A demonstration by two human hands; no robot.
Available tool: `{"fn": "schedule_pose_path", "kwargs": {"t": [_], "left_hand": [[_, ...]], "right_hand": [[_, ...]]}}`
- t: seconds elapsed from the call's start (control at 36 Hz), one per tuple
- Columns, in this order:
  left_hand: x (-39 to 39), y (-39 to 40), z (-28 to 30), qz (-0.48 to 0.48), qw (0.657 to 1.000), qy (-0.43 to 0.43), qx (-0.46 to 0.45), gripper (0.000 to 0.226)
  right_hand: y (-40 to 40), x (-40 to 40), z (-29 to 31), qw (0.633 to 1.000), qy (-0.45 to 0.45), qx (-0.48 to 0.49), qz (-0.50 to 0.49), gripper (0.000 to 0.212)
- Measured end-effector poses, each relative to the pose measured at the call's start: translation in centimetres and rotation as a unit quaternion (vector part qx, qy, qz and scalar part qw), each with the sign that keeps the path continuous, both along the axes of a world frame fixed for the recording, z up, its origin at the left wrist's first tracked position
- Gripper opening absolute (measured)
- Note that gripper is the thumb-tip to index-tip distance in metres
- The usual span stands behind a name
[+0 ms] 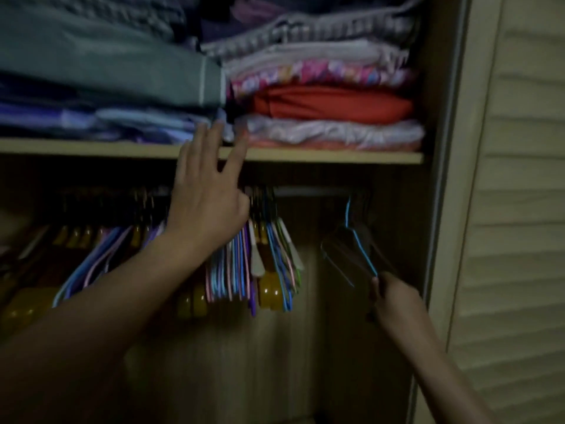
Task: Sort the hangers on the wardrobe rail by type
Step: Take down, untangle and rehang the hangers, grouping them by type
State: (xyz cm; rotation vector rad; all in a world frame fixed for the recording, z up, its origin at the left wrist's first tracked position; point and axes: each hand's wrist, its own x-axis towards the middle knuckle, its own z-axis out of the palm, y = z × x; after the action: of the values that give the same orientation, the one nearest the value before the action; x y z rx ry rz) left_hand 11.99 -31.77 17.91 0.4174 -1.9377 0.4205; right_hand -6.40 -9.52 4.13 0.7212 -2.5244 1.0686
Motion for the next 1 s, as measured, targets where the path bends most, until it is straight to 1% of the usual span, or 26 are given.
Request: {"fn": "schedule_pose_path", "kwargs": {"t": [0.08, 0.14, 0.19, 0.25, 0.31, 0.33, 0.36, 0.39, 0.42, 0.44, 0.53, 0.58, 0.69, 0.78, 0.83, 0.89, 0.92, 0.94, 0.97, 1.0], "left_hand": [[-0.6, -1.3, 1.3, 0.062, 0.997, -0.039, 0.006, 0.091], [-0.9, -1.7, 1.4, 0.093, 0.994, -0.053, 0.001, 0.088], [-1.1, -1.7, 1.3, 0.096, 0.994, -0.046, -0.001, 0.084], [-1.2, -1.6, 1.1, 0.097, 0.995, -0.035, -0.011, 0.082], [-1.1, -1.8, 1.0, 0.103, 0.994, -0.031, -0.025, 0.081], [-1.0, -1.9, 1.0, 0.105, 0.993, -0.033, -0.030, 0.081], [-1.0, -2.0, 1.0, 0.106, 0.993, -0.036, -0.035, 0.081], [-1.0, -2.1, 0.9, 0.107, 0.993, -0.038, -0.038, 0.081], [-1.0, -2.2, 0.9, 0.107, 0.993, -0.040, -0.039, 0.080], [-1.0, -2.2, 0.9, 0.107, 0.993, -0.040, -0.038, 0.080], [-1.2, -2.0, 0.9, 0.108, 0.993, -0.035, -0.031, 0.079], [-1.4, -1.7, 0.8, 0.106, 0.994, -0.028, -0.026, 0.080], [-1.6, -1.6, 0.7, 0.099, 0.995, -0.018, -0.019, 0.079], [-1.5, -1.6, 0.7, 0.106, 0.994, -0.022, -0.016, 0.078], [-1.6, -1.7, 0.7, 0.112, 0.993, -0.026, -0.012, 0.078], [-1.7, -1.7, 0.7, 0.114, 0.993, -0.024, -0.010, 0.078], [-1.7, -1.7, 0.7, 0.116, 0.993, -0.023, -0.010, 0.079], [-1.8, -1.6, 0.6, 0.117, 0.993, -0.023, -0.011, 0.079], [-1.8, -1.7, 0.6, 0.118, 0.993, -0.023, -0.011, 0.079], [-1.8, -1.7, 0.6, 0.119, 0.993, -0.023, -0.011, 0.079]], "right_hand": [[-1.1, -1.2, 1.0, 1.000, 0.014, 0.016, 0.005, 0.020], [-2.0, -2.0, 1.6, 0.999, 0.025, 0.029, 0.013, 0.015], [-3.1, -3.0, 2.5, 0.998, 0.039, 0.043, 0.013, 0.012], [-4.1, -3.9, 3.2, 0.997, 0.041, 0.061, 0.007, 0.015], [-4.8, -4.5, 3.6, 0.996, 0.032, 0.088, -0.007, 0.029], [-4.9, -4.7, 3.6, 0.995, 0.032, 0.097, -0.014, 0.044], [-4.9, -4.9, 3.4, 0.993, 0.040, 0.106, -0.018, 0.062], [-4.7, -5.2, 3.1, 0.991, 0.061, 0.118, -0.024, 0.079], [-4.5, -5.4, 2.7, 0.986, 0.084, 0.140, -0.034, 0.088], [-4.2, -5.6, 2.4, 0.980, 0.104, 0.165, -0.045, 0.087], [-3.6, -6.6, 2.3, 0.959, 0.129, 0.245, -0.068, 0.059], [-3.3, -7.2, 2.4, 0.948, 0.143, 0.273, -0.082, 0.056], [-2.7, -7.8, 2.7, 0.942, 0.165, 0.278, -0.089, 0.059], [-2.8, -7.4, 2.9, 0.940, 0.162, 0.284, -0.098, 0.054], [-3.2, -6.3, 3.2, 0.933, 0.185, 0.288, -0.115, 0.051], [-3.7, -5.0, 3.7, 0.928, 0.226, 0.273, -0.118, 0.050], [-4.1, -4.2, 3.9, 0.933, 0.232, 0.257, -0.093, 0.048], [-4.5, -3.6, 4.1, 0.946, 0.222, 0.232, -0.053, 0.042], [-5.4, -3.1, 4.3, 0.962, 0.193, 0.193, -0.007, 0.034], [-6.4, -2.6, 4.5, 0.978, 0.139, 0.152, 0.036, 0.027]]}}
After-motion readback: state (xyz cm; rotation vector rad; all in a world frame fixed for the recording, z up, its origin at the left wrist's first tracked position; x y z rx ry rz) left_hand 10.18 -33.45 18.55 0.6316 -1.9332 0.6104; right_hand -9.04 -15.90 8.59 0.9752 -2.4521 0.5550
